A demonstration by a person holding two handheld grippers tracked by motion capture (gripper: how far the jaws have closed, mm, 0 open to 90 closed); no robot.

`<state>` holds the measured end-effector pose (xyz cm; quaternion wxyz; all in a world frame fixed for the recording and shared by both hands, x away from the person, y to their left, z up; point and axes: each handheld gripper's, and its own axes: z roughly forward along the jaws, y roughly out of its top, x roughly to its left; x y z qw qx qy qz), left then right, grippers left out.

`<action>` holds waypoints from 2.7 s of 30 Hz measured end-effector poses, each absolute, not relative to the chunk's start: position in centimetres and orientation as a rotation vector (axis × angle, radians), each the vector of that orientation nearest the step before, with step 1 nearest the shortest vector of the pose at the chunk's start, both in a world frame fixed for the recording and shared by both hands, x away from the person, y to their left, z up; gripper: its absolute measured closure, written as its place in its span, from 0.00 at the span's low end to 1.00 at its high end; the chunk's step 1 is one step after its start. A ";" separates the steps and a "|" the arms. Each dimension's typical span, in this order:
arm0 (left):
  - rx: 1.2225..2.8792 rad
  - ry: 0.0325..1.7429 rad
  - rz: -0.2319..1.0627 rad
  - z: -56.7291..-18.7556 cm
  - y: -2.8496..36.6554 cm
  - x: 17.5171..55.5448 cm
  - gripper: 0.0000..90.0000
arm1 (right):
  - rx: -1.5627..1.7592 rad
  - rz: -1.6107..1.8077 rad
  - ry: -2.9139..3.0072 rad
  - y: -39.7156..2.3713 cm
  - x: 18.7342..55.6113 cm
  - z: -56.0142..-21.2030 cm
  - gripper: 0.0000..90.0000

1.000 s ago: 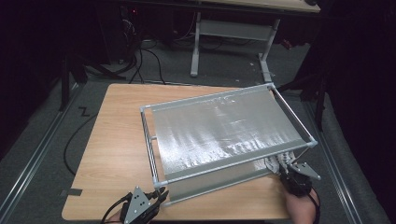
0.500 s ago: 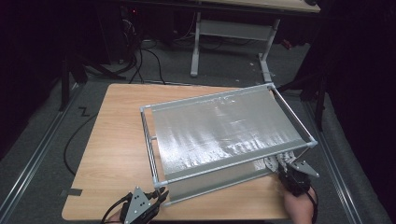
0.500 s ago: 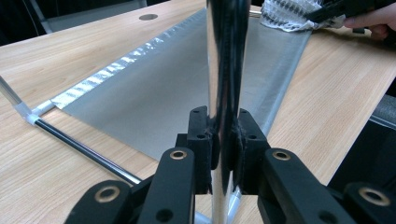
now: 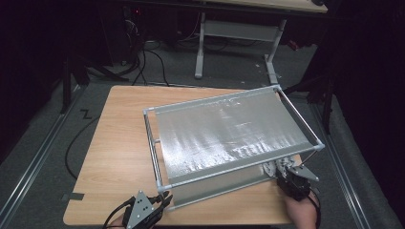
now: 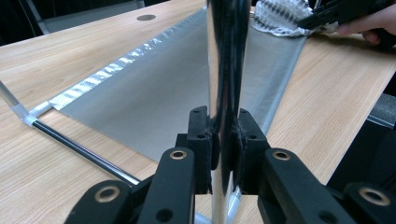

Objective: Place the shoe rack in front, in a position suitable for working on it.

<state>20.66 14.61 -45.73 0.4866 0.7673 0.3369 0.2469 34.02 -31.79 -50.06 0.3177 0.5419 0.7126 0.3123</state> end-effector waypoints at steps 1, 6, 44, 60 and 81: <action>1.867 0.820 0.601 -45.7 14.6 20.7 0.88 | 1.417 0.829 1.889 -31.6 34.0 -50.1 0.66; 1.870 0.819 0.603 -45.7 14.6 20.7 0.88 | 1.409 0.852 1.939 -29.7 33.7 -50.1 0.64; 1.877 0.821 0.593 -45.7 14.6 20.7 0.88 | 1.074 0.983 2.279 -14.9 29.9 -50.2 0.71; 1.873 0.829 0.594 -45.7 14.5 20.6 0.88 | 0.900 1.078 2.394 -7.4 26.9 -50.1 0.73; 1.873 0.819 0.592 -45.7 14.1 20.6 0.89 | 0.792 1.093 2.437 -4.6 25.2 -50.0 0.78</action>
